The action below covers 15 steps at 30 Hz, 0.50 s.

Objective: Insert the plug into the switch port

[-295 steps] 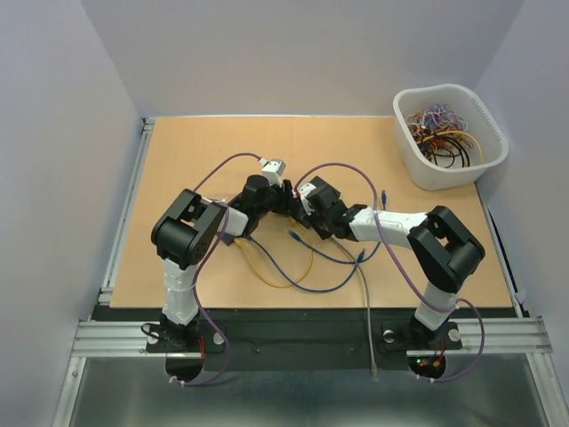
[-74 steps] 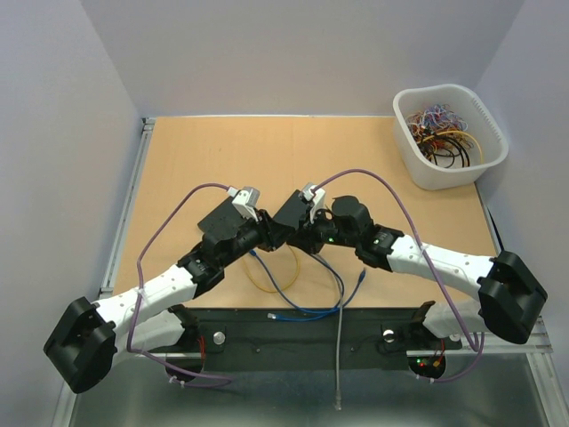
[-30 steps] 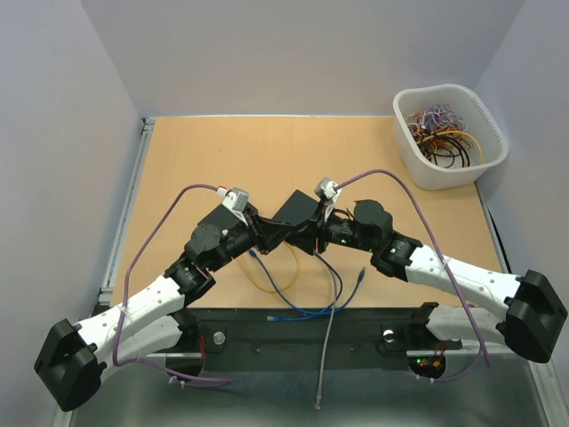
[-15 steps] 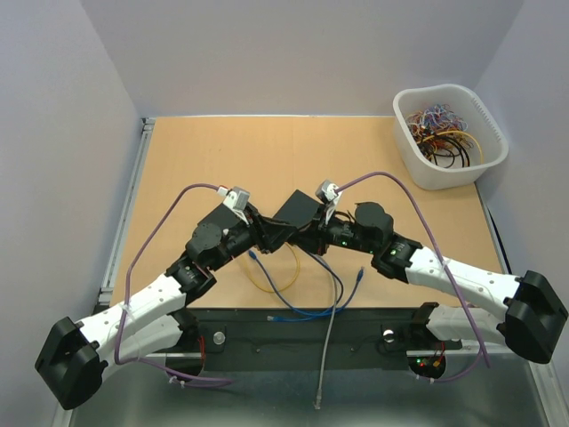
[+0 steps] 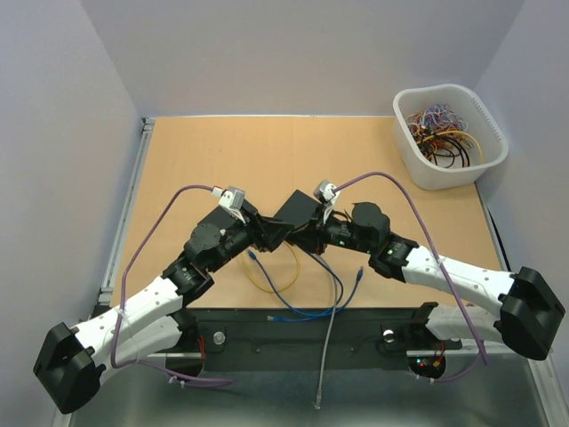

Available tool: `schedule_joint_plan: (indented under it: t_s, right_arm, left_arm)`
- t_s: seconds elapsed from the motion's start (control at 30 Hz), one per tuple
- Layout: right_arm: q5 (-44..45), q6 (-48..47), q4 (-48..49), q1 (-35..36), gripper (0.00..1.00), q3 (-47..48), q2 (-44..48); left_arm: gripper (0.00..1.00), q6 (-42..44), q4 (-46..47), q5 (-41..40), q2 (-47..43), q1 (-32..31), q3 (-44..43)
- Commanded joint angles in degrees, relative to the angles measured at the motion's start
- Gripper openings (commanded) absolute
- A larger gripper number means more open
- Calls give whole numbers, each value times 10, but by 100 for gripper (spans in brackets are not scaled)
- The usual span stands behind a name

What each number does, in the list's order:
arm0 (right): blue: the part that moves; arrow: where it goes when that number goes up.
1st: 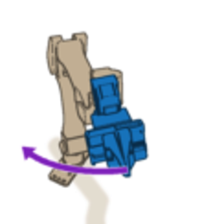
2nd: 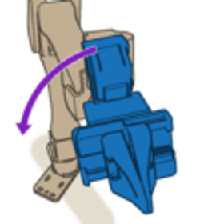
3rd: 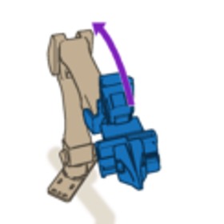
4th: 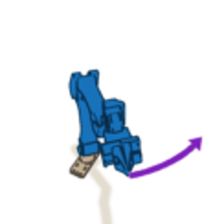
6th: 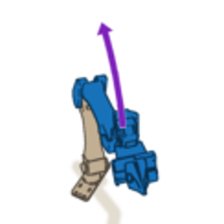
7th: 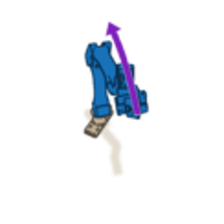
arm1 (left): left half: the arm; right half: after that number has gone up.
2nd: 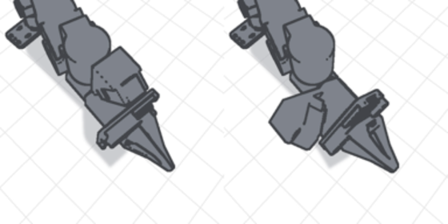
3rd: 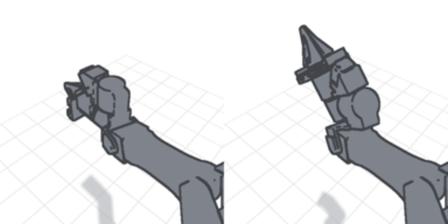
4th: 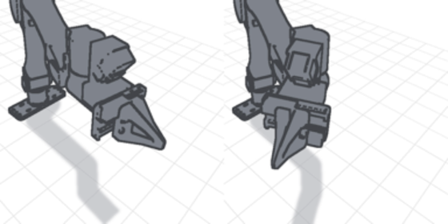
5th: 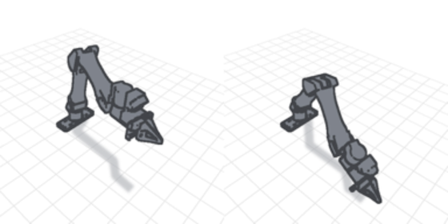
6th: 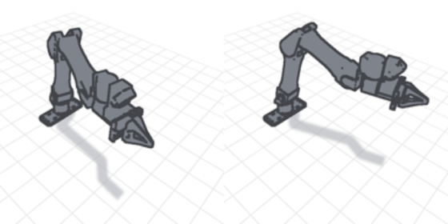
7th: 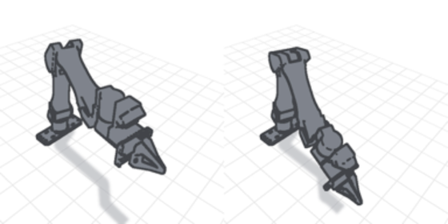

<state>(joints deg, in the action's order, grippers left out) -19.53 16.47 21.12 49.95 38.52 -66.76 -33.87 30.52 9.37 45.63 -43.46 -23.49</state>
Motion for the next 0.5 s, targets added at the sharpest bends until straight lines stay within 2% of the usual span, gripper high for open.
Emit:
schedule_joint_plan:
  t_s: [0.0,0.17,0.23,0.47]
  right_arm:
    - [1,-2,40,3,0,4,1]
    - [1,-1,39,3,0,1,2]
    - [0,-1,39,3,0,1,2]
    - [-29,1,41,3,0,-4,-8]
  left_arm:
    - [62,-2,-11,-39,-5,-4,-27]
    - [54,-5,-17,-57,-6,-4,-27]
    - [54,-5,-20,-59,-7,-5,-30]
    - [64,1,-15,-56,-25,-5,-36]
